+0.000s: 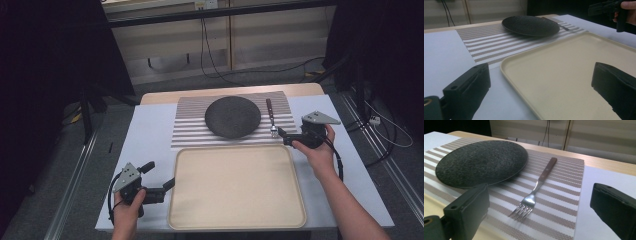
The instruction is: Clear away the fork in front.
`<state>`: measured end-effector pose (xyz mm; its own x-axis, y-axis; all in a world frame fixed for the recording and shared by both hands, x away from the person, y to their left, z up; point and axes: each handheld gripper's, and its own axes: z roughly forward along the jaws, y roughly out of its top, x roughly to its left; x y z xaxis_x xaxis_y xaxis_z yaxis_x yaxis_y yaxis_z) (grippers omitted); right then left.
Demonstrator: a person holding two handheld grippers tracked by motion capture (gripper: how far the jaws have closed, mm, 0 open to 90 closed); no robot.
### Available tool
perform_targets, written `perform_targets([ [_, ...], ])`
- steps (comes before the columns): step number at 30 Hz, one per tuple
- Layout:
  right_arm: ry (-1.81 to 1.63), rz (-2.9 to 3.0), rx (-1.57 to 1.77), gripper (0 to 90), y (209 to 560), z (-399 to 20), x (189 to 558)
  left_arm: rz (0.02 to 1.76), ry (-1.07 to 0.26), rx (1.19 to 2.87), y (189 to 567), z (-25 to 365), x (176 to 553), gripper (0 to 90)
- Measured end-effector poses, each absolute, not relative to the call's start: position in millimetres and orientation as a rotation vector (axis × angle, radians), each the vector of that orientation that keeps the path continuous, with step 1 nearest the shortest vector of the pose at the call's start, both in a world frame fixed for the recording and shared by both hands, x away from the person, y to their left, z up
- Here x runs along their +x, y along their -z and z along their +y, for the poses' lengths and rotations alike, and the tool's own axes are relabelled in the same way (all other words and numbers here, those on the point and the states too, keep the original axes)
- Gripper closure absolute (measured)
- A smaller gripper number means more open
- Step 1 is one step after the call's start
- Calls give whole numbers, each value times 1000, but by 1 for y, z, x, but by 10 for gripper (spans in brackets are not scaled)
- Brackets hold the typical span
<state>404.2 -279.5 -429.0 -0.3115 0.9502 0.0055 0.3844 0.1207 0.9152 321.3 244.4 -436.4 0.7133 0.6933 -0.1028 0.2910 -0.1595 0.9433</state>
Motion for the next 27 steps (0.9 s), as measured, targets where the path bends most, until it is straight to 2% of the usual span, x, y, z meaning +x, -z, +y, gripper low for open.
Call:
perform_targets([
  [6,-1143,1768,1325,21,427,-282,421,787,-426,1741,436,244,322,23],
  [16,-1126,1814,1358,101,434,-278,443,783,-428,1749,436,243,323,24],
  [27,-1129,1833,1437,342,445,-282,469,791,-428,1752,437,241,323,24],
])
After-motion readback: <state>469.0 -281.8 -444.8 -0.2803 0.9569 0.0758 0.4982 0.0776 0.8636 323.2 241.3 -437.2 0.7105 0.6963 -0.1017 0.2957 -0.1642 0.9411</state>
